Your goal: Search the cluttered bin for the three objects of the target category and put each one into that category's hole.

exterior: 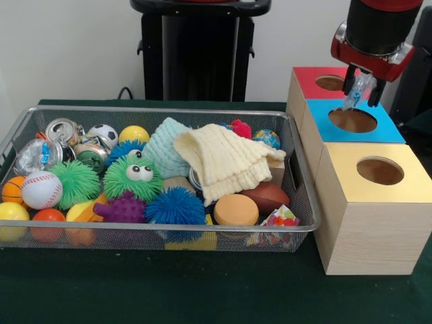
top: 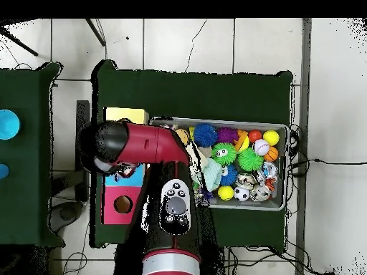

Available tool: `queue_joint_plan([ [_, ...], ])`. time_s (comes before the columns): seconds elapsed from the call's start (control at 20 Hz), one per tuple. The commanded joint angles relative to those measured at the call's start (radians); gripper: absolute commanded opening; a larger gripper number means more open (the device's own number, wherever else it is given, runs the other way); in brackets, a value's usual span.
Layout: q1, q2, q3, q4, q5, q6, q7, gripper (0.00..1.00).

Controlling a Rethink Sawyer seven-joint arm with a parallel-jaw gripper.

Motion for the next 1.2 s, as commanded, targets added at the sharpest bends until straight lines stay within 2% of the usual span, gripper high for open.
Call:
queue_joint_plan([
  [0.05, -0.037, 0.008, 0.058, 0.052, -0.007, -0.038, 0.034, 0.0],
  [1.2, -0.041, 0.006, 0.057, 0.05, -0.017, -0.034, 0.032, 0.0],
])
